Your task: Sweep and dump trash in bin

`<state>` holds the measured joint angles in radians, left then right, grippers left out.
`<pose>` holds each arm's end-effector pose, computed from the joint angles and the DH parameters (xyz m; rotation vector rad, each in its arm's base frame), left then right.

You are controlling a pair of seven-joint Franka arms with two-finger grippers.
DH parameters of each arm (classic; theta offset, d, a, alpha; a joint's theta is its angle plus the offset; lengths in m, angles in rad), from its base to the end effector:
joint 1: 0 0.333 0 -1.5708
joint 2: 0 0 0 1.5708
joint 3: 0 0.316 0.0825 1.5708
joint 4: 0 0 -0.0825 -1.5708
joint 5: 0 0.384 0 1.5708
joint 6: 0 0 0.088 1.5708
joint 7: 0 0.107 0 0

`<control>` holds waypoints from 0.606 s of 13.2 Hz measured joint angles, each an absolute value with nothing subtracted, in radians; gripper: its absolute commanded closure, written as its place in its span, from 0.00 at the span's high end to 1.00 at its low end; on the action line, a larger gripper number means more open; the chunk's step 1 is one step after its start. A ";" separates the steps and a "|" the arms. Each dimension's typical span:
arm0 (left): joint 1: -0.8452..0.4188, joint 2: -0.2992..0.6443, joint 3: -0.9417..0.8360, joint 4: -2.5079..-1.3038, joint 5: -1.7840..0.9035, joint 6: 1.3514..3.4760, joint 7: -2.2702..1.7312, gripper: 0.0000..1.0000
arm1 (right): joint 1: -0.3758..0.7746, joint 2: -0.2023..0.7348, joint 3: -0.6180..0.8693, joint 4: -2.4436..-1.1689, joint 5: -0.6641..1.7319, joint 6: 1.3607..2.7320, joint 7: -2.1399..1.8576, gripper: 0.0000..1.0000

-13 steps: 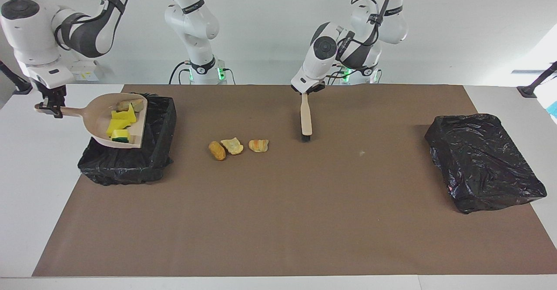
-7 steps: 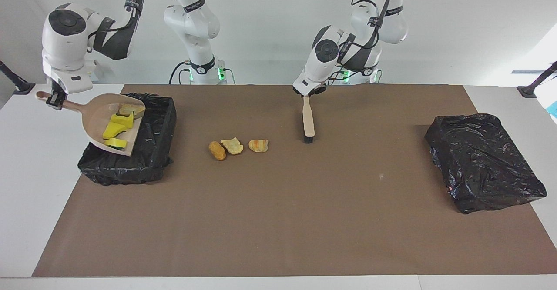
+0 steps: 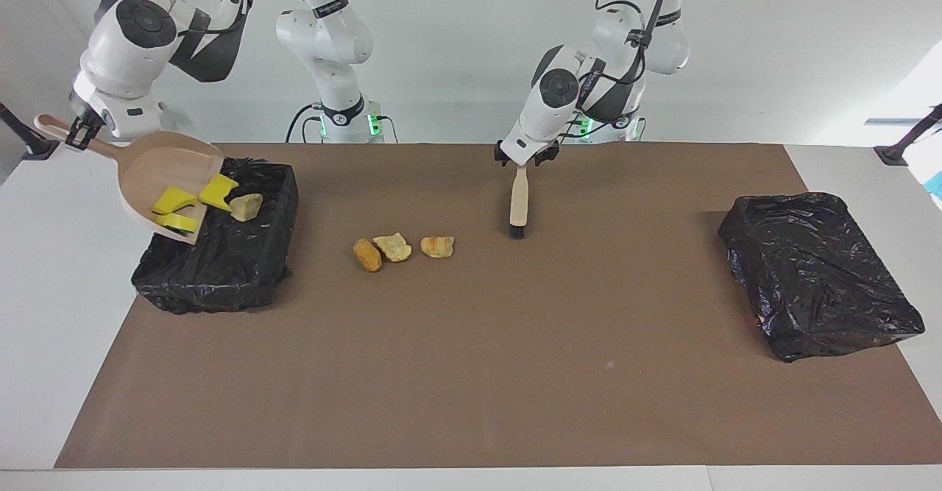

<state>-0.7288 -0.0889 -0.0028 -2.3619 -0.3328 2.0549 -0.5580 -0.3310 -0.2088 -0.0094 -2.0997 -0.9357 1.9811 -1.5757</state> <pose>0.3345 -0.3239 0.3488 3.0076 0.0222 -0.5139 0.4647 -0.2187 0.5423 1.7041 1.7418 -0.8619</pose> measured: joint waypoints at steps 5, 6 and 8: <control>-0.562 -0.112 0.005 -2.237 -0.225 2.033 -0.555 1.00 | -0.233 -0.265 -0.001 -2.101 -1.066 1.918 -1.541 0.00; -0.519 -0.115 0.008 -2.207 -0.201 2.017 -0.544 1.00 | -0.218 -0.267 0.001 -2.105 -1.075 1.915 -1.528 0.00; -0.423 -0.117 0.010 -2.166 -0.182 1.997 -0.456 1.00 | -0.211 -0.266 0.002 -2.130 -1.081 1.914 -1.476 0.00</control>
